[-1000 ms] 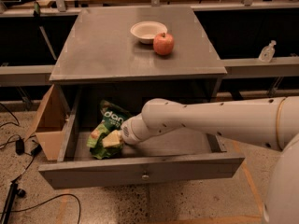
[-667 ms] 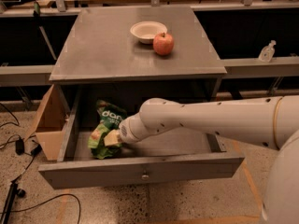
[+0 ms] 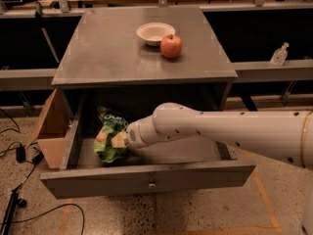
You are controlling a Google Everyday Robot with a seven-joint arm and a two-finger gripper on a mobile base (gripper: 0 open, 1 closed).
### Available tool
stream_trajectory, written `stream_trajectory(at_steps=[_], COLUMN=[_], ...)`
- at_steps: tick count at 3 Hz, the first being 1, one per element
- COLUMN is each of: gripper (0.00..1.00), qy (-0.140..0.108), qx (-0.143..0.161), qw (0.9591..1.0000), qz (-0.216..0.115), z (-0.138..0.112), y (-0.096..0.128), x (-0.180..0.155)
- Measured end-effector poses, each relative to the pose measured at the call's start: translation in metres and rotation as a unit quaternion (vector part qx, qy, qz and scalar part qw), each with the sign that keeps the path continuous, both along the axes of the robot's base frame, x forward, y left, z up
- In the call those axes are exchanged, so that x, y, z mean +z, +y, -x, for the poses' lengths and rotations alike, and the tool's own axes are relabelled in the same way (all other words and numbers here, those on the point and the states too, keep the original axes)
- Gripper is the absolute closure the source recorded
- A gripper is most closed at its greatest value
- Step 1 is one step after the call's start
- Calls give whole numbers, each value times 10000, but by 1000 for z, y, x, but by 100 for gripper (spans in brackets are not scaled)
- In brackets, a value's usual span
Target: Pick green rice chip bag from top drawer and place on counter
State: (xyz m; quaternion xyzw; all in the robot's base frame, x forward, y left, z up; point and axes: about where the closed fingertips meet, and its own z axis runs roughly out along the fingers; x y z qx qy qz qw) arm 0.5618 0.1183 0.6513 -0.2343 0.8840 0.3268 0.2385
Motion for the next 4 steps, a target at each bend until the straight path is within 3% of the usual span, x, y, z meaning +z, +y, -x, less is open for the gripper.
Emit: stream_trajectory(at_steps=[1, 3, 4], gripper=[100, 100, 100], qy=[-340, -921, -1222], qx=[153, 66, 157], qw=[9989, 9951, 9915], qz=[-289, -363, -413], z=[3, 25, 32], y=[-16, -101, -128], x=[19, 68, 107])
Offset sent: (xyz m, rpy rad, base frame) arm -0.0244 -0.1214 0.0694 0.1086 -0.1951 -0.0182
